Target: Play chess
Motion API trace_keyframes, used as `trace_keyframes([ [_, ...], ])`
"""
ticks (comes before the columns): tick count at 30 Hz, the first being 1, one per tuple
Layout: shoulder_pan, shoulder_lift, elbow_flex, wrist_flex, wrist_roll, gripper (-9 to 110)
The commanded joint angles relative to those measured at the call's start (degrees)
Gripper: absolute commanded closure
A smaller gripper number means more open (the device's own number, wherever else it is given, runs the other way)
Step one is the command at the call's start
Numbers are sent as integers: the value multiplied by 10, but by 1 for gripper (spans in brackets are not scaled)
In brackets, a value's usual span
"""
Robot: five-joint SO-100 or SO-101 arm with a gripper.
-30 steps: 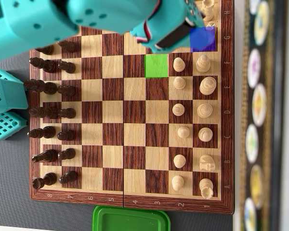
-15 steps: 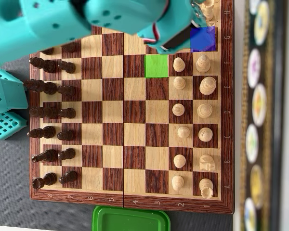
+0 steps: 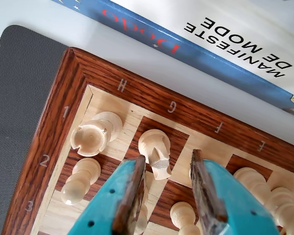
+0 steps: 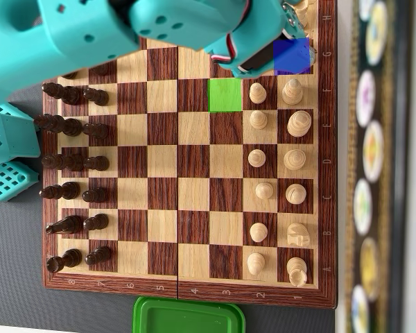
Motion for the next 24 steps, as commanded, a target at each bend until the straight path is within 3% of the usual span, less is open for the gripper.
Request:
trace_keyframes([
  [1, 4, 7, -25, -4, 0, 87],
  [24, 5, -32, -47, -4, 0, 87],
])
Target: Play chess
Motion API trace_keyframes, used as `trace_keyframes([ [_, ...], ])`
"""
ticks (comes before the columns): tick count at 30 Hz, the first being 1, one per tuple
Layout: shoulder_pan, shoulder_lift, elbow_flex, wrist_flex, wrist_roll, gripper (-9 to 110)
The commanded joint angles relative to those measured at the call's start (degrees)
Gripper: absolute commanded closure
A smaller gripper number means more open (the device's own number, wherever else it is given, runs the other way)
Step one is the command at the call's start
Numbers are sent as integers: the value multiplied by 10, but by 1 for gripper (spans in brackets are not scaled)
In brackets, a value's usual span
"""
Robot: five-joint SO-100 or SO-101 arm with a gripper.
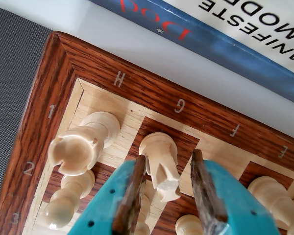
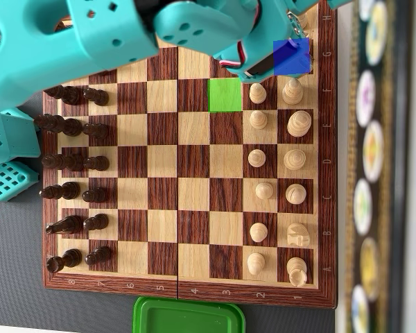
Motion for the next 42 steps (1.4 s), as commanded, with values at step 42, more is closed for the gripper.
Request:
trace_keyframes([
  [42, 14, 14, -55, 29, -4, 97],
])
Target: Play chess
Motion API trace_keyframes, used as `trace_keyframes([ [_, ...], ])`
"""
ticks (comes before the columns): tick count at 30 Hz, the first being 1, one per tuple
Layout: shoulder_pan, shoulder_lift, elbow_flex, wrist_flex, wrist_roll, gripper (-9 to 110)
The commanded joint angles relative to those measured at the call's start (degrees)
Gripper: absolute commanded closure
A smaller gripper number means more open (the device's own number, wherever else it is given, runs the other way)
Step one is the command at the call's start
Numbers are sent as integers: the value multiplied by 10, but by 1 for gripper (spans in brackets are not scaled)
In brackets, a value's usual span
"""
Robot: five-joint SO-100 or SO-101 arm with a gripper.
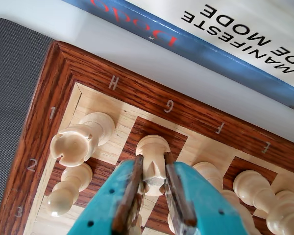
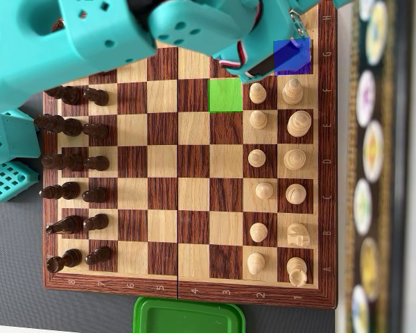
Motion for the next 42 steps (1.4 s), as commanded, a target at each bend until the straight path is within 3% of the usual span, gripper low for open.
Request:
trace_keyframes([
  [1, 8, 14, -25, 0, -4, 97],
  [29, 10, 71, -18, 4, -4, 97],
  [42, 23, 202, 101, -3, 0, 97],
])
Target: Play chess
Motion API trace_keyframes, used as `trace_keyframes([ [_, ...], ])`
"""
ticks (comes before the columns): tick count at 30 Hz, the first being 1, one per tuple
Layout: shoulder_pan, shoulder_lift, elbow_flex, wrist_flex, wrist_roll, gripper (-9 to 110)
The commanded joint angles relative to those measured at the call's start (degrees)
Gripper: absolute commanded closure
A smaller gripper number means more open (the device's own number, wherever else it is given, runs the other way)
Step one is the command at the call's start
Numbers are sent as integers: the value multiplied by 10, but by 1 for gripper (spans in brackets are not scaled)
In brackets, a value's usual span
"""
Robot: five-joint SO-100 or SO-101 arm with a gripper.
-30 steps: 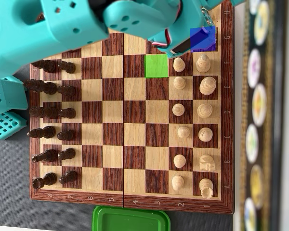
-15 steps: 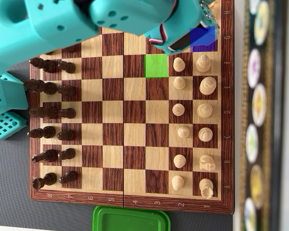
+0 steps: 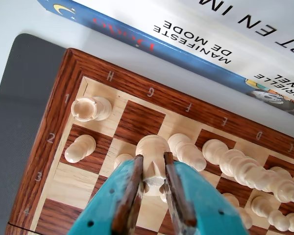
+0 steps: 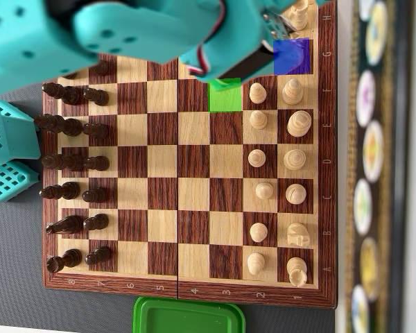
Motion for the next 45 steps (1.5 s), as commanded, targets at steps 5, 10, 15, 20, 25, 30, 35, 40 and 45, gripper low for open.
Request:
trace_keyframes([
  [5, 5, 77, 20, -4, 3, 97],
  [10, 6, 126, 66, -4, 4, 97],
  [15, 6, 177, 134, -4, 4, 97],
  [20, 9, 227, 189, -5, 4, 97],
  [25, 19, 256, 245, -11, 4, 97],
  [30, 18, 272, 327, -95, 4, 97],
  [35, 20, 279, 367, -115, 4, 97],
  [40, 19, 275, 373, -114, 4, 97],
  [45, 22, 273, 382, -114, 4, 97],
])
